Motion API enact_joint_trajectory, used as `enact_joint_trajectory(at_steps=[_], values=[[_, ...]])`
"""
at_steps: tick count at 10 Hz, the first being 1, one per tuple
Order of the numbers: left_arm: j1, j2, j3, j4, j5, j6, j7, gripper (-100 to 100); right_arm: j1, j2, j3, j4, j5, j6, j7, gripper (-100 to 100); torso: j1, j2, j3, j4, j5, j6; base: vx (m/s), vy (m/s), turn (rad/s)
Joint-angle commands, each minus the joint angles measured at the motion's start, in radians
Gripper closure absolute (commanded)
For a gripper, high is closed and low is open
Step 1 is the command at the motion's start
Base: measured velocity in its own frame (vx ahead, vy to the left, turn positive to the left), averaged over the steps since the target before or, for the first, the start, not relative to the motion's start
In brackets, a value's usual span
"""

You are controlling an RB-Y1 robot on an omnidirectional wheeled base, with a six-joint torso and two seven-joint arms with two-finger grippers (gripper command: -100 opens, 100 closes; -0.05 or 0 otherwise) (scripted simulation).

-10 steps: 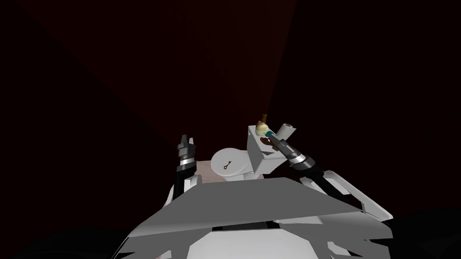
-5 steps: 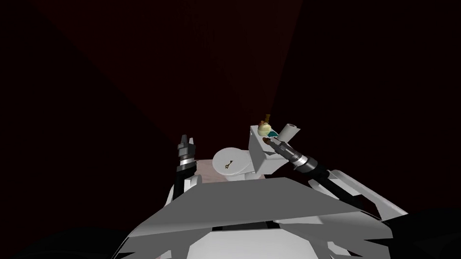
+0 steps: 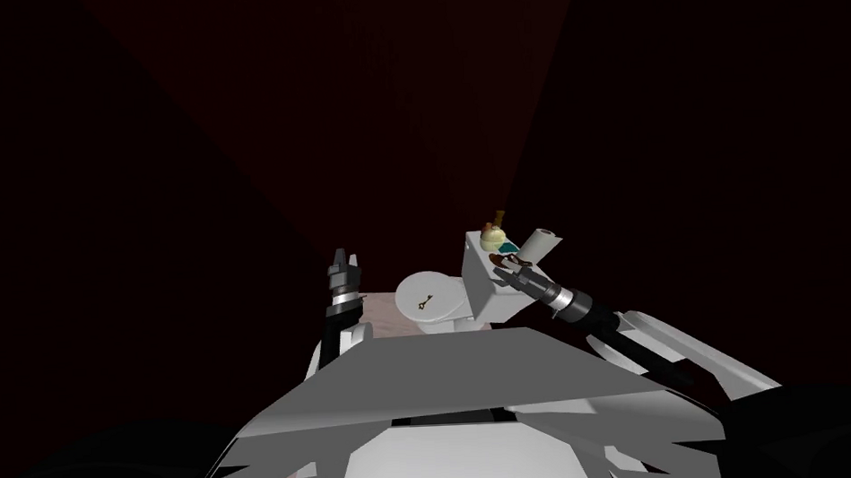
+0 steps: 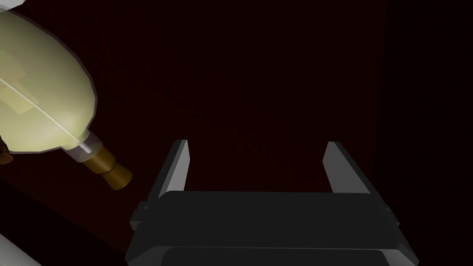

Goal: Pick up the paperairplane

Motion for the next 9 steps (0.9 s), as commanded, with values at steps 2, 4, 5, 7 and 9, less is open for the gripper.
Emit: enact_joint_trajectory(at_steps=[2, 4, 5, 7, 9], values=[[0.000, 0.000, 0.000, 0.000, 0.000, 0.000, 0.000, 0, 0.012, -0.071, -0.002, 0.024, 0.036, 0.001, -0.002, -100, 0.000, 0.000, 0.000, 0.000, 0.000, 0.000, -0.007, 0.016, 0.049], [0.000, 0.000, 0.000, 0.000, 0.000, 0.000, 0.000, 0, 0.022, -0.121, -0.008, 0.043, 0.058, -0.003, -0.004, -100, 0.000, 0.000, 0.000, 0.000, 0.000, 0.000, -0.008, 0.019, 0.040], [0.000, 0.000, 0.000, 0.000, 0.000, 0.000, 0.000, 0, 0.022, -0.138, -0.008, 0.043, 0.058, -0.003, -0.004, -100, 0.000, 0.000, 0.000, 0.000, 0.000, 0.000, -0.007, 0.018, 0.040], [0.000, 0.000, 0.000, 0.000, 0.000, 0.000, 0.000, 0, 0.033, -0.192, -0.014, 0.063, 0.081, -0.007, -0.005, -100, 0.000, 0.000, 0.000, 0.000, 0.000, 0.000, -0.008, 0.019, 0.062], [0.000, 0.000, 0.000, 0.000, 0.000, 0.000, 0.000, 0, 0.043, -0.246, -0.019, 0.084, 0.103, -0.010, -0.007, -100, 0.000, 0.000, 0.000, 0.000, 0.000, 0.000, -0.009, 0.019, 0.043]])
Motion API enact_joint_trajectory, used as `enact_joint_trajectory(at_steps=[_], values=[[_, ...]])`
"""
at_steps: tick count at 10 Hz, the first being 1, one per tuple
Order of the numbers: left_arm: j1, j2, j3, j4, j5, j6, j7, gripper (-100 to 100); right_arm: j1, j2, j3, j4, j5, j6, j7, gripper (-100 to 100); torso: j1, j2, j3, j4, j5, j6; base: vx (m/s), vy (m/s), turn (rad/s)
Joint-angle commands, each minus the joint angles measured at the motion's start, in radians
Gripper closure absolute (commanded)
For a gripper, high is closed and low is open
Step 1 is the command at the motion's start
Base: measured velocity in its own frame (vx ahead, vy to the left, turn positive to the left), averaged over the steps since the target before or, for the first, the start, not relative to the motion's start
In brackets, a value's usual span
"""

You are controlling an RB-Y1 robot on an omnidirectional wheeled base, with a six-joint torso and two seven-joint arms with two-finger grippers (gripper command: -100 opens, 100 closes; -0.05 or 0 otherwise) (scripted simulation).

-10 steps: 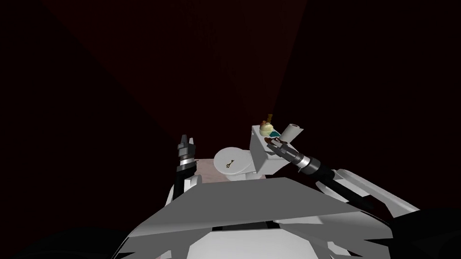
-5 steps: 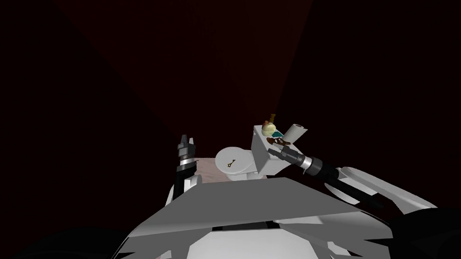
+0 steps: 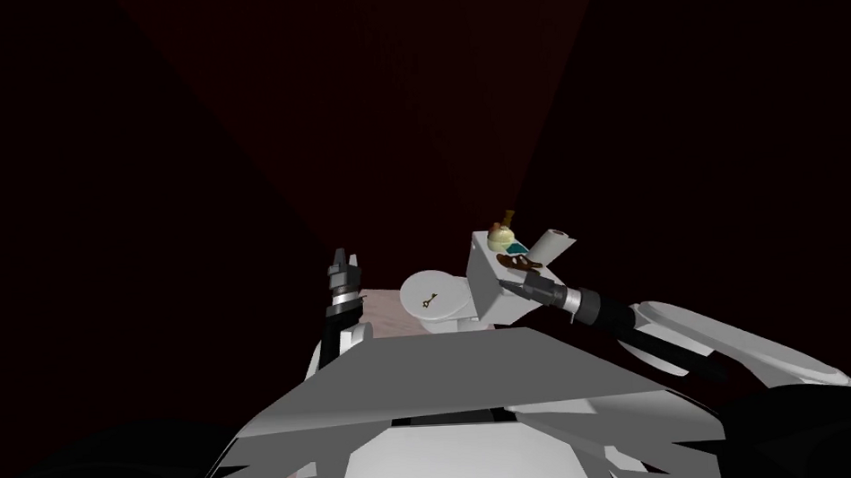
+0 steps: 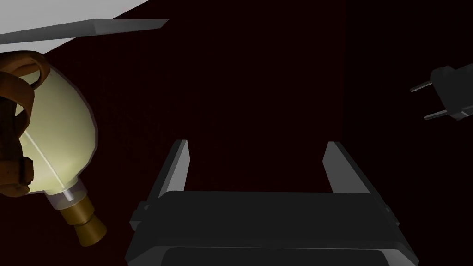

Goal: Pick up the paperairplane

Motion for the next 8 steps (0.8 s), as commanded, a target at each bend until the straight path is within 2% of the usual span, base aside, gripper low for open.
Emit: enact_joint_trajectory(at_steps=[1, 6, 7, 8], values=[[0.000, 0.000, 0.000, 0.000, 0.000, 0.000, 0.000, 0, 0.007, -0.050, -0.001, 0.027, 0.027, -0.003, -0.001, -100, 0.000, 0.000, 0.000, 0.000, 0.000, 0.000, -0.006, 0.025, 0.074], [0.000, 0.000, 0.000, 0.000, 0.000, 0.000, 0.000, 0, 0.026, -0.177, -0.011, 0.070, 0.070, -0.009, -0.004, -100, 0.000, 0.000, 0.000, 0.000, 0.000, 0.000, -0.008, 0.017, 0.045], [0.000, 0.000, 0.000, 0.000, 0.000, 0.000, 0.000, 0, 0.036, -0.214, -0.016, 0.091, 0.090, -0.012, -0.006, -100, 0.000, 0.000, 0.000, 0.000, 0.000, 0.000, -0.006, 0.024, 0.069], [0.000, 0.000, 0.000, 0.000, 0.000, 0.000, 0.000, 0, 0.036, -0.230, -0.016, 0.091, 0.090, -0.012, -0.006, -100, 0.000, 0.000, 0.000, 0.000, 0.000, 0.000, -0.004, 0.021, 0.031]])
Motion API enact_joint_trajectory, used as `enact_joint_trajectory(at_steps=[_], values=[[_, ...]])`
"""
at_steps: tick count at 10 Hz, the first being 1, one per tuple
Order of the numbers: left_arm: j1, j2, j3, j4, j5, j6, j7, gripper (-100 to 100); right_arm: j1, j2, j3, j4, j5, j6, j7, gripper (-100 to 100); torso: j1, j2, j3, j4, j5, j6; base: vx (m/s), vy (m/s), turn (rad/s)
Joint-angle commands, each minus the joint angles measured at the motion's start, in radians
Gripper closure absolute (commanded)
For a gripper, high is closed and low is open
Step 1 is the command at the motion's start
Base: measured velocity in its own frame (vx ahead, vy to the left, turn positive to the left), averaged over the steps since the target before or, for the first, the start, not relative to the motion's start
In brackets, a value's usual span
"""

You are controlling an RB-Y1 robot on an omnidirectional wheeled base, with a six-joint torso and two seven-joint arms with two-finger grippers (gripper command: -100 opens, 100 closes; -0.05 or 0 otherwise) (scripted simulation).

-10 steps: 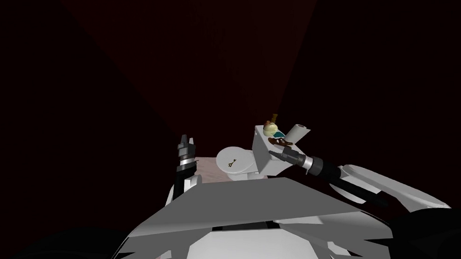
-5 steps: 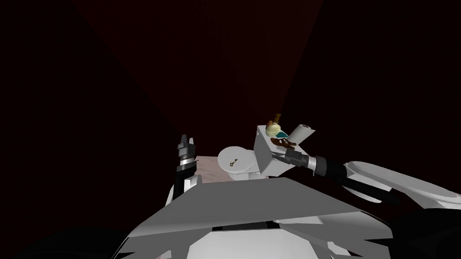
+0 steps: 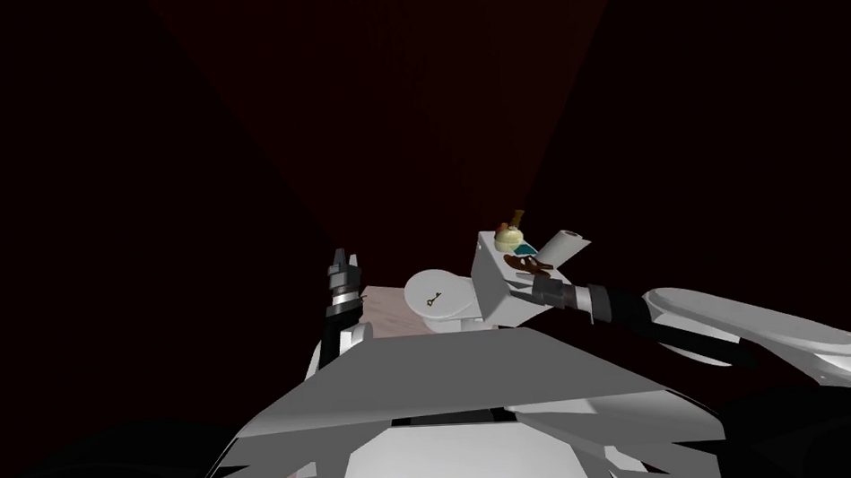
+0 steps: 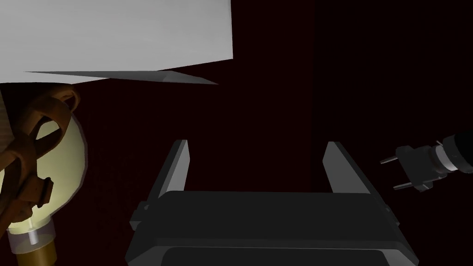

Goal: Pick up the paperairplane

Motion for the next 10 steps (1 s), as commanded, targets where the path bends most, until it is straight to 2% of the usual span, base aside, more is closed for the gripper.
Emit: enact_joint_trajectory(at_steps=[1, 4, 5, 6, 7, 8, 10], values=[[0.000, 0.000, 0.000, 0.000, 0.000, 0.000, 0.000, 0, 0.002, -0.050, 0.002, 0.029, 0.025, -0.003, -0.002, -100, 0.000, 0.000, 0.000, 0.000, 0.000, 0.000, -0.007, 0.024, 0.063], [0.000, 0.000, 0.000, 0.000, 0.000, 0.000, 0.000, 0, 0.011, -0.116, -0.003, 0.048, 0.044, -0.005, -0.003, -100, 0.000, 0.000, 0.000, 0.000, 0.000, 0.000, -0.006, 0.017, 0.038], [0.000, 0.000, 0.000, 0.000, 0.000, 0.000, 0.000, 0, 0.019, -0.152, -0.007, 0.067, 0.063, -0.008, -0.005, -100, 0.000, 0.000, 0.000, 0.000, 0.000, 0.000, -0.004, 0.019, 0.058], [0.000, 0.000, 0.000, 0.000, 0.000, 0.000, 0.000, 0, 0.019, -0.165, -0.007, 0.067, 0.063, -0.008, -0.005, -100, 0.000, 0.000, 0.000, 0.000, 0.000, 0.000, -0.004, 0.015, 0.037], [0.000, 0.000, 0.000, 0.000, 0.000, 0.000, 0.000, 0, 0.028, -0.203, -0.011, 0.085, 0.081, -0.011, -0.006, -100, 0.000, 0.000, 0.000, 0.000, 0.000, 0.000, -0.009, 0.015, 0.053], [0.000, 0.000, 0.000, 0.000, 0.000, 0.000, 0.000, 0, 0.028, -0.211, -0.011, 0.085, 0.081, -0.011, -0.006, -100, 0.000, 0.000, 0.000, 0.000, 0.000, 0.000, -0.008, 0.015, 0.028], [0.000, 0.000, 0.000, 0.000, 0.000, 0.000, 0.000, 0, 0.043, -0.280, -0.019, 0.116, 0.114, -0.016, -0.009, -100, 0.000, 0.000, 0.000, 0.000, 0.000, 0.000, -0.007, 0.023, 0.061]])
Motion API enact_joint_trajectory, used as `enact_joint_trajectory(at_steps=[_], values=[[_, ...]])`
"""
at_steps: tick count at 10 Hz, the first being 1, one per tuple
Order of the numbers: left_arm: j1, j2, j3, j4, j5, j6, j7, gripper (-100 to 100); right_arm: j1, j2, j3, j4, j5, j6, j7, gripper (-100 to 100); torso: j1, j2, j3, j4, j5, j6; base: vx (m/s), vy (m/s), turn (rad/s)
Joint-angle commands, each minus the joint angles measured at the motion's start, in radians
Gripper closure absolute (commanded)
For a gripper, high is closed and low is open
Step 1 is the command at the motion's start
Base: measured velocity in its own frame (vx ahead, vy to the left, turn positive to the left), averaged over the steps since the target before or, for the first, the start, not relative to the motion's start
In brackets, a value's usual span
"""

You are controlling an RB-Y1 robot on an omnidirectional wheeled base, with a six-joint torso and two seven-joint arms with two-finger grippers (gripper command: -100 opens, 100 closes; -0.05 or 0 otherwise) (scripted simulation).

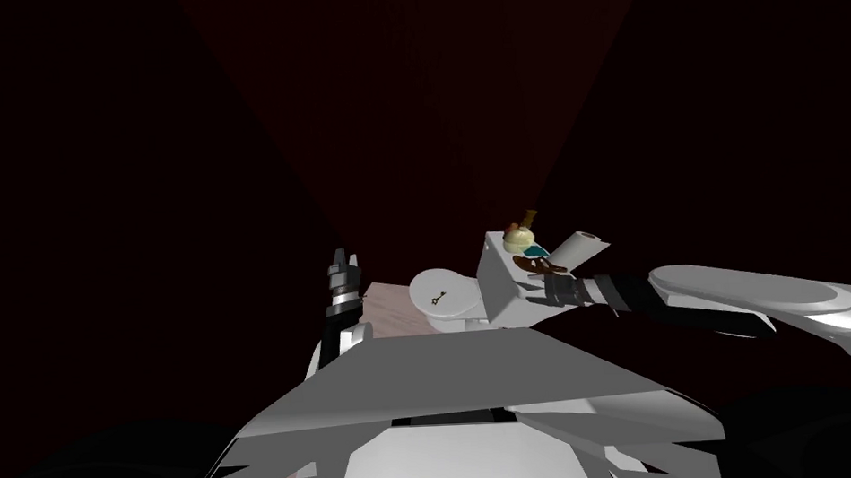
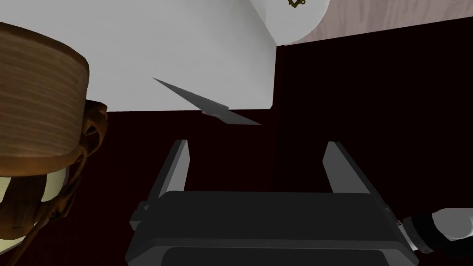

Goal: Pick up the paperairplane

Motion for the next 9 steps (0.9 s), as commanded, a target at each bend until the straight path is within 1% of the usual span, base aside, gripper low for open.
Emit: enact_joint_trajectory(at_steps=[1, 2, 5, 6, 8, 9], values=[[0.000, 0.000, 0.000, 0.000, 0.000, 0.000, 0.000, 0, 0.002, -0.034, 0.000, 0.011, 0.010, -0.002, 0.000, -100, 0.000, 0.000, 0.000, 0.000, 0.000, 0.000, -0.004, 0.017, 0.033], [0.000, 0.000, 0.000, 0.000, 0.000, 0.000, 0.000, 0, 0.009, -0.072, -0.003, 0.024, 0.025, -0.005, -0.001, -100, 0.000, 0.000, 0.000, 0.000, 0.000, 0.000, -0.004, 0.017, 0.036], [0.000, 0.000, 0.000, 0.000, 0.000, 0.000, 0.000, 0, 0.027, -0.163, -0.010, 0.054, 0.059, -0.011, -0.004, -100, 0.000, 0.000, 0.000, 0.000, 0.000, 0.000, -0.007, 0.021, 0.058], [0.000, 0.000, 0.000, 0.000, 0.000, 0.000, 0.000, 0, 0.031, -0.186, -0.012, 0.061, 0.067, -0.012, -0.005, -100, 0.000, 0.000, 0.000, 0.000, 0.000, 0.000, -0.005, 0.017, 0.041], [0.000, 0.000, 0.000, 0.000, 0.000, 0.000, 0.000, 0, 0.037, -0.220, -0.014, 0.070, 0.079, -0.015, -0.005, -100, -0.001, 0.000, 0.000, 0.000, 0.000, 0.000, -0.002, 0.011, 0.023], [0.000, 0.000, 0.000, 0.000, 0.000, 0.000, 0.000, 0, 0.031, -0.209, -0.009, 0.069, 0.074, -0.014, -0.004, -100, -0.001, 0.000, 0.000, 0.000, 0.000, 0.001, 0.000, 0.000, 0.000]])
